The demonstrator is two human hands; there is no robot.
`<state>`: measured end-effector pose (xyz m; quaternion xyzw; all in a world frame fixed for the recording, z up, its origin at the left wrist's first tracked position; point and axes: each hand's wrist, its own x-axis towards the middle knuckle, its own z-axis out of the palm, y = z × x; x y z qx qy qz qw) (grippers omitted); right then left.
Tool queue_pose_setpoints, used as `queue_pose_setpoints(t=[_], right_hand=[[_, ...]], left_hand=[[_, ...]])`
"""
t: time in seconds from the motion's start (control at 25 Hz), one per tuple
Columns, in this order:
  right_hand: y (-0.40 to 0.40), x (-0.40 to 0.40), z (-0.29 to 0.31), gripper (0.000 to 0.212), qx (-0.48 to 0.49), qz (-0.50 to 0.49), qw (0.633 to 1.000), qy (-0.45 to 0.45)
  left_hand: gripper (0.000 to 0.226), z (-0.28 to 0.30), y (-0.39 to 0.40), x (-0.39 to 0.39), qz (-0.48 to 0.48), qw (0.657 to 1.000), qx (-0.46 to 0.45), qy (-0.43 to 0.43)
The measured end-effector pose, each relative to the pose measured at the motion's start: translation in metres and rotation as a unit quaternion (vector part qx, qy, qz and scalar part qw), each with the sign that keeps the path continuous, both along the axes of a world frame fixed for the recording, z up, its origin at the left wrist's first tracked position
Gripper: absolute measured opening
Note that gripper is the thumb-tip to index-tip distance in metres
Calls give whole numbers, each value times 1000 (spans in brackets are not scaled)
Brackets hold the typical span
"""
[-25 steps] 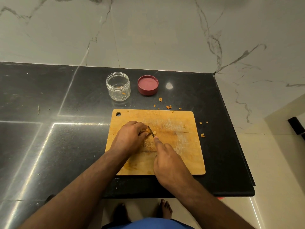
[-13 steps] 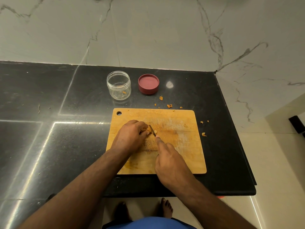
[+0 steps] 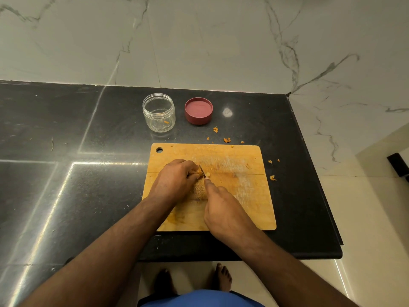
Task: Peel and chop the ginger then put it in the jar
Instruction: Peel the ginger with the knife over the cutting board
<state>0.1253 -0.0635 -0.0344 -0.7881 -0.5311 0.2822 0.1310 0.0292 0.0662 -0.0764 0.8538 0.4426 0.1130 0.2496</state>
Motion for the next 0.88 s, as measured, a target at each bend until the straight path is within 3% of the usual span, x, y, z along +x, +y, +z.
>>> queue_pose_setpoints(t=[0.48,0.88], right_hand=[[-40,4,6,55,70,-35,995,57],[-17,1,6,55,48,-17,999,17]], left_hand=[[35,-2,-2,-1,10,1000,-1,-4],[34,-2,-4,-1,13,1000,0,-16]])
